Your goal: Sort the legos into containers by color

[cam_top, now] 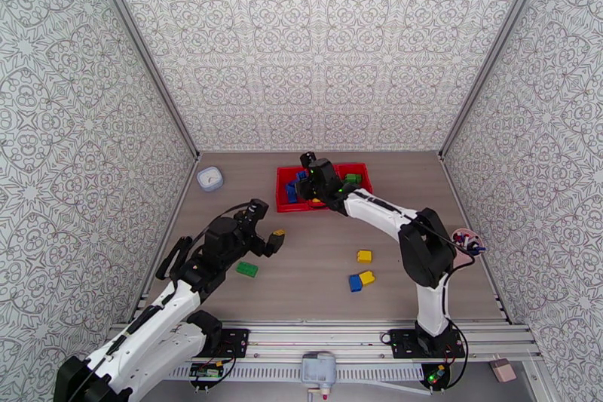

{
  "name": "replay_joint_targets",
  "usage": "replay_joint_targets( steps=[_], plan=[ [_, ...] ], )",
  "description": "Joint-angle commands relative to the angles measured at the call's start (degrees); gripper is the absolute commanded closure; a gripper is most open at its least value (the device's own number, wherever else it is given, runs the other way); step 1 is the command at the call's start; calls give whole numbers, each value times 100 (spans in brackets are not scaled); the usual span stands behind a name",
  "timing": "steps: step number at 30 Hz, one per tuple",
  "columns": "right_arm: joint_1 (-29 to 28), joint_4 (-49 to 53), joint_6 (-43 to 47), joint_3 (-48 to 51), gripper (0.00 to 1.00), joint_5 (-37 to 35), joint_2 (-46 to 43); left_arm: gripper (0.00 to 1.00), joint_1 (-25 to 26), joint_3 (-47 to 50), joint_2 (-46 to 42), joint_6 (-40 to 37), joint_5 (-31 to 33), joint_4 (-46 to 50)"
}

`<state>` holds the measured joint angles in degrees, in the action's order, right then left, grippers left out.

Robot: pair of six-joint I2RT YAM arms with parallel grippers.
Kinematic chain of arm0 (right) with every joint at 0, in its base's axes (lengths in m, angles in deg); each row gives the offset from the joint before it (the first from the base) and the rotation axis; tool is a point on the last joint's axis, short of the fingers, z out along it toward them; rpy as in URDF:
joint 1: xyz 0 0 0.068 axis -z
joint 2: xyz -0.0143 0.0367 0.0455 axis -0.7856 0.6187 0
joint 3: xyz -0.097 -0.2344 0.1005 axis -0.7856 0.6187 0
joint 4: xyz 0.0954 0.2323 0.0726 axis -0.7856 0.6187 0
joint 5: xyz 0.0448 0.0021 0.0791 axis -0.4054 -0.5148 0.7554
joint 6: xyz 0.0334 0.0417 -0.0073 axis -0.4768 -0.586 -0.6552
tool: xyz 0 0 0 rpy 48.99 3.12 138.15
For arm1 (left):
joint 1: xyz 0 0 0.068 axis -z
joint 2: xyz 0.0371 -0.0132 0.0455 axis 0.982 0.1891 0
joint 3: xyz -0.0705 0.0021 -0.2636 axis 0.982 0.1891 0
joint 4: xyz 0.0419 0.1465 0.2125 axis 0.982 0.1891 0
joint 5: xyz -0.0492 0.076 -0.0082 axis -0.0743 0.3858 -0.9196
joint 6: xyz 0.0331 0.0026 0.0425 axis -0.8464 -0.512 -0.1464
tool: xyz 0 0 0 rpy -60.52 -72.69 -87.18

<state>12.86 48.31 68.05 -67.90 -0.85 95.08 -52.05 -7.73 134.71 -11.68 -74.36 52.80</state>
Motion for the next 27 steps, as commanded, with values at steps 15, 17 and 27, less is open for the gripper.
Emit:
replay_joint_targets(
  steps=[15,17,27],
  plan=[
    [11,653,44,-1454,44,-173,1046,0,58,-73,39,283,451,43],
    [24,614,138,-1361,37,-201,910,0,79,-276,135,842,926,338],
    [24,-296,614,27,10,-58,-289,0,445,-840,482,4220,2405,2194]
  ],
)
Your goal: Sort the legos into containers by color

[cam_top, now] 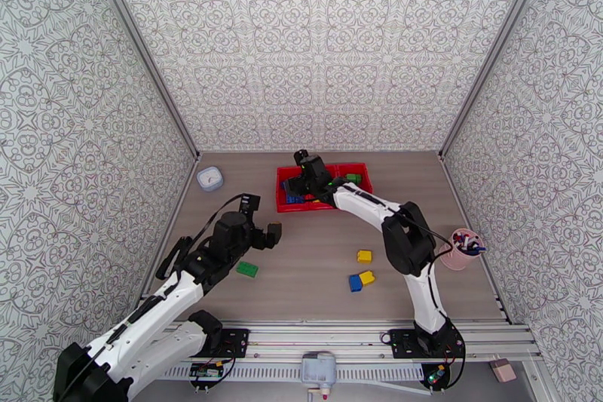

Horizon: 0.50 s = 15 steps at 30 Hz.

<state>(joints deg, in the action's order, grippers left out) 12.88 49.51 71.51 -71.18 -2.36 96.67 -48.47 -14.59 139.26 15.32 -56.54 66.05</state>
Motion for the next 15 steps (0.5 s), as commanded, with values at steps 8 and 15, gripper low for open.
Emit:
replay_joint_targets(
  steps=[8,15],
  plan=[
    [23,-1227,920,2290,7,389,-1788,0,359,-440,440,4519,1309,2959],
    [22,-1135,1113,3253,6,297,-2455,4,233,-107,570,5825,1113,3257]
  ],
)
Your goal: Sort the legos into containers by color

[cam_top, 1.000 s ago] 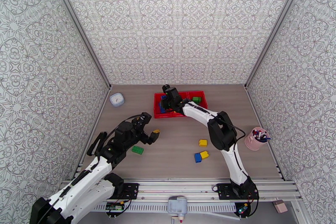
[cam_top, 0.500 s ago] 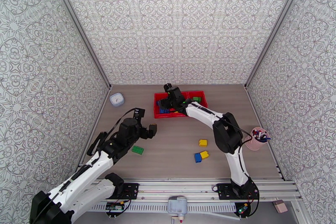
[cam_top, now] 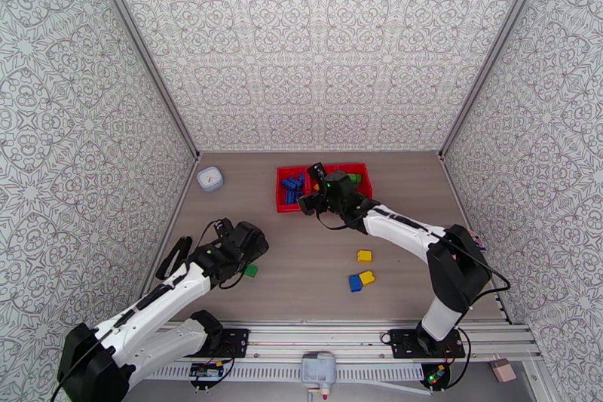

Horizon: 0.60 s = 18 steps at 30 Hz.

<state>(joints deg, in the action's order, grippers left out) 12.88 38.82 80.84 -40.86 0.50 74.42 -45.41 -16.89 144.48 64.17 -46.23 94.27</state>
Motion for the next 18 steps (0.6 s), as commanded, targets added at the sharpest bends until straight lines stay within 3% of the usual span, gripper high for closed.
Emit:
replay_joint_targets(
  steps=[1,9,18],
  plan=[
    [23,-55,171,304,6,-1,-269,5,-128,180,66,1037,7,410],
    [22,-84,48,413,6,-26,-321,8,-511,552,364,1194,-635,-183],
    [22,-66,-75,539,6,-15,-361,22,-572,804,851,1351,-957,-756]
  ],
)
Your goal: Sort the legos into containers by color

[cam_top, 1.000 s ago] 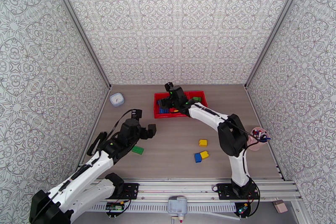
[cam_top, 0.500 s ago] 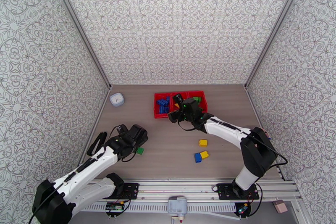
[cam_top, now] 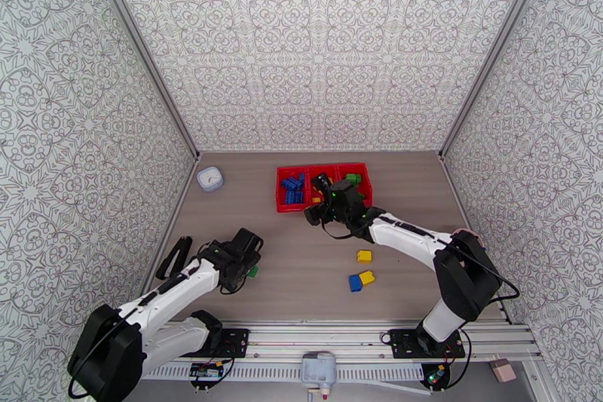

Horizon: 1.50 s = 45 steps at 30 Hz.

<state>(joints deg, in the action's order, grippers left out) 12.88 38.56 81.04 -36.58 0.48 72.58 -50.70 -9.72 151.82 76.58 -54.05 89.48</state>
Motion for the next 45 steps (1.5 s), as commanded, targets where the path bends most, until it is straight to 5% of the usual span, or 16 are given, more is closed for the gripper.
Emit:
replay_joint_targets(
  steps=[1,28,37,45],
  plan=[
    [22,-36,-104,136,6,-20,-188,24,-43,87,165,109,-178,-285],
    [22,50,-58,270,6,-255,-445,68,-99,-129,484,-403,-251,-340],
    [301,-204,-636,918,7,-442,-1172,73,195,-693,386,-2479,-435,-1414],
    [733,-168,-1064,1670,7,-840,-2052,82,386,-1735,1202,-4373,-1107,-2723]
  ],
)
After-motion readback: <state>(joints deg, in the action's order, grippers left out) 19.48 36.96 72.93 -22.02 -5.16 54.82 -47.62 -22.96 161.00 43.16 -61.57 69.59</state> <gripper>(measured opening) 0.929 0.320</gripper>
